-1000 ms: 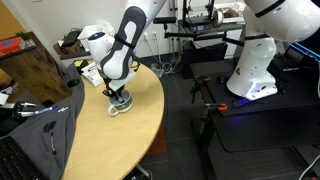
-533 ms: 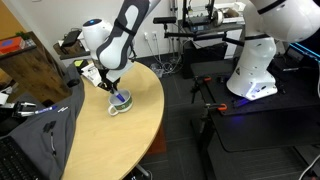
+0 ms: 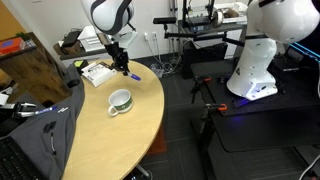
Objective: Remove the blue maker from the white and green mug
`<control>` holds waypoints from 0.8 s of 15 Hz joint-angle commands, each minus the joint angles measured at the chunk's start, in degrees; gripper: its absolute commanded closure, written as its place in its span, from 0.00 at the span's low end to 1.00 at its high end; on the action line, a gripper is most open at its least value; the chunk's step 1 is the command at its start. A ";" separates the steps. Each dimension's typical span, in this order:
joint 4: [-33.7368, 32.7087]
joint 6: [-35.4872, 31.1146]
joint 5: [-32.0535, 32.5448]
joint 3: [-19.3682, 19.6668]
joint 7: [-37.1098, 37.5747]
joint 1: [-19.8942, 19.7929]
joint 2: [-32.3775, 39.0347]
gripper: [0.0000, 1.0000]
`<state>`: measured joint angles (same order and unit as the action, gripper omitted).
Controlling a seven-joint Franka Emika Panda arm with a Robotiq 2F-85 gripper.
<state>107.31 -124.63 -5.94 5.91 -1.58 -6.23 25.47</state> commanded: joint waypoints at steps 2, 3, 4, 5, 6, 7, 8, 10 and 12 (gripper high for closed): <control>-2.06 0.92 8.12 -0.10 -8.48 -1.27 6.20 0.94; -1.90 -0.22 10.58 0.07 -9.61 -1.12 7.76 0.94; -1.60 -1.76 13.44 0.41 -10.09 -0.73 9.39 0.94; -1.59 -3.22 16.33 0.80 -10.25 -0.31 10.87 0.94; -1.67 -4.14 19.54 1.42 -9.65 0.38 12.34 0.94; -1.82 -5.43 22.78 2.05 -9.04 1.01 13.67 0.94; -1.84 -6.75 25.91 2.62 -8.89 1.50 14.60 0.94; -1.92 -9.56 31.46 4.14 -7.47 2.63 15.65 0.94; -2.21 -11.30 33.70 4.52 -7.39 2.51 16.01 0.94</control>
<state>105.87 -134.06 24.27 8.87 -9.69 -4.87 41.02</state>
